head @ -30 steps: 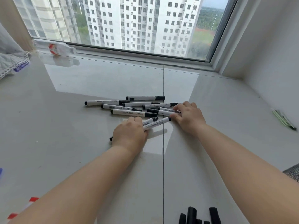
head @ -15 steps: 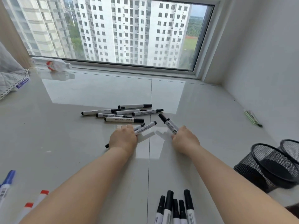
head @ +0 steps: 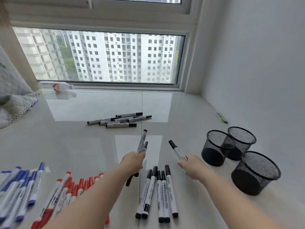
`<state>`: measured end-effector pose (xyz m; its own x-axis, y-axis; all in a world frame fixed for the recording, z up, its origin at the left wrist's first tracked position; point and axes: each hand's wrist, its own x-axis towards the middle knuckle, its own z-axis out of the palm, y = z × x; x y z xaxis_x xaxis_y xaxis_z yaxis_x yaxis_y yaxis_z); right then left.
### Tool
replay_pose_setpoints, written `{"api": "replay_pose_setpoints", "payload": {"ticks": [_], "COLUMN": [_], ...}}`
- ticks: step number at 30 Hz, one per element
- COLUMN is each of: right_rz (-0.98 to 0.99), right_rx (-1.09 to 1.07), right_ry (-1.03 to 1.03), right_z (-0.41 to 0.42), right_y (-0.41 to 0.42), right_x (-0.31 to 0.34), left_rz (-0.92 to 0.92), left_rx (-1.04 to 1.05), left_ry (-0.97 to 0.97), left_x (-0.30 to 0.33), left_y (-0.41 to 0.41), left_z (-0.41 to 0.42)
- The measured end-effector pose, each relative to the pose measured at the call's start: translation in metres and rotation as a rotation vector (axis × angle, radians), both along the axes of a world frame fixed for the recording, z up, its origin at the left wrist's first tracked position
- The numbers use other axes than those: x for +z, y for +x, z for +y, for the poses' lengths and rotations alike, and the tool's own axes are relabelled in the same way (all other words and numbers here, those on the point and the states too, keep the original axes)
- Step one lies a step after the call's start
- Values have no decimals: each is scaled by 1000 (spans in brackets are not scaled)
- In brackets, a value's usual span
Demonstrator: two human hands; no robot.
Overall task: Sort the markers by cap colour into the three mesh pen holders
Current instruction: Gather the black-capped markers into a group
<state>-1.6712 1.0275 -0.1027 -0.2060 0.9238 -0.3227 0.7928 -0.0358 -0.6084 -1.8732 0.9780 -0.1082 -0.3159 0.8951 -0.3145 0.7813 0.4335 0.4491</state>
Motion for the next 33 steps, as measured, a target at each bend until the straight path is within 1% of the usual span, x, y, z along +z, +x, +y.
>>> {"api": "replay_pose_setpoints", "payload": {"ticks": [2, 4, 5, 7, 8, 9, 11, 14, 16, 20, 24, 29, 31, 33], "right_rz": [-59, -115, -145, -199, -224, -238, -245, -272, -269, -230, -237, -293, -286, -254], "right_rx": [17, 8, -5, -24, -26, -33, -61, -76, -72, -59, -65, -75, -93, -110], "right_ry": [36, 74, 98, 155, 183, 212, 258, 310, 319, 325, 344, 404, 425, 432], "right_z": [-21, -41, -51, -71, -80, -89, -104, -117, -122, -124, -125, -124, -125, -126], "right_y": [10, 15, 16, 17, 16, 14, 11, 7, 6, 6, 7, 7, 8, 8], "right_x": [-3, -9, -13, -21, -24, -26, -30, -35, -37, -37, -40, -46, -49, -52], "left_rz": [25, 34, 24, -59, -66, -30, 29, 45, 99, 69, 151, 125, 111, 55], "left_rx": [33, -5, 26, 174, 228, 242, 221, 231, 217, 251, 226, 269, 271, 289], "left_ry": [14, 21, 34, 89, 113, 123, 140, 143, 163, 250, 285, 277, 283, 275], "left_x": [-6, -14, -15, -21, -23, -24, -25, -24, -24, -27, -33, -34, -37, -38], "left_y": [12, 21, 24, 32, 36, 40, 48, 56, 61, 66, 70, 78, 79, 79], "left_z": [-17, -31, -38, -55, -62, -67, -76, -86, -92, -98, -99, -100, -101, -100]}}
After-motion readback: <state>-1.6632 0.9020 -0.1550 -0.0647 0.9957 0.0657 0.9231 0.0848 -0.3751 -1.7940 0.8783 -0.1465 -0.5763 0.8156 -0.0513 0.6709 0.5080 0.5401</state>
